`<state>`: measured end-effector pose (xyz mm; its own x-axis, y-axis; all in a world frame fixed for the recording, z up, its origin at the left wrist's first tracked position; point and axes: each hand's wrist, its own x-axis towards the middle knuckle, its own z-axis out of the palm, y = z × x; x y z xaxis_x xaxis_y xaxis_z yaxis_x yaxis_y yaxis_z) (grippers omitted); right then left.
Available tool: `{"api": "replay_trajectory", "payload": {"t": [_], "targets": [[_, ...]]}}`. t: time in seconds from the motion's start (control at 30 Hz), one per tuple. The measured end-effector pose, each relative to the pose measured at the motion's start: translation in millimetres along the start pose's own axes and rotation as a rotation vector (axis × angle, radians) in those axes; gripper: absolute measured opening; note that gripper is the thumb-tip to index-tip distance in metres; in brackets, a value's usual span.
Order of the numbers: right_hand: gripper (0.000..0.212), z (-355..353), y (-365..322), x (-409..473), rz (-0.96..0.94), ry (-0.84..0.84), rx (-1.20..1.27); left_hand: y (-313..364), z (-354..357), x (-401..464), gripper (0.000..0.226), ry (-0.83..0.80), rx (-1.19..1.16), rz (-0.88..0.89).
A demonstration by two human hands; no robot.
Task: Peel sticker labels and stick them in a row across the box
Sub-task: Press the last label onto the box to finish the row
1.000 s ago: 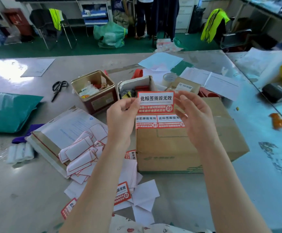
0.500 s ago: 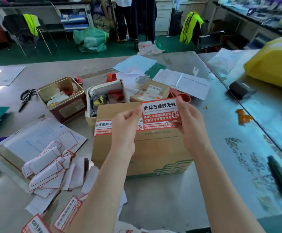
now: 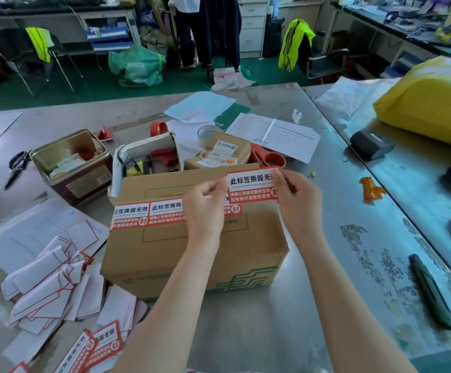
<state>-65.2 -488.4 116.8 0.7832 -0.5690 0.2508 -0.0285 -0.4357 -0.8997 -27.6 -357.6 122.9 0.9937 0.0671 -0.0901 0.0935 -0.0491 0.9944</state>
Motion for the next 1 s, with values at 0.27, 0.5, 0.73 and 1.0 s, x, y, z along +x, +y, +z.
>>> {"api": "replay_trajectory", "payload": {"t": [0.27, 0.5, 0.73, 1.0], "targets": [[0.022, 13, 15, 0, 0.06, 0.081, 0.059, -17, 4, 8, 0.026, 0.027, 0.231, 0.165], [0.031, 16, 18, -3, 0.085, 0.243, 0.125, -23, 2, 8, 0.028, -0.058, 0.26, 0.274], [0.036, 17, 36, 0, 0.287, 0.105, 0.185, -27, -13, 11, 0.034, -0.215, 0.454, 0.337], [0.03, 17, 35, 2, 0.291, 0.073, 0.09, -32, -15, 9, 0.045, -0.424, 0.954, 0.502]]}}
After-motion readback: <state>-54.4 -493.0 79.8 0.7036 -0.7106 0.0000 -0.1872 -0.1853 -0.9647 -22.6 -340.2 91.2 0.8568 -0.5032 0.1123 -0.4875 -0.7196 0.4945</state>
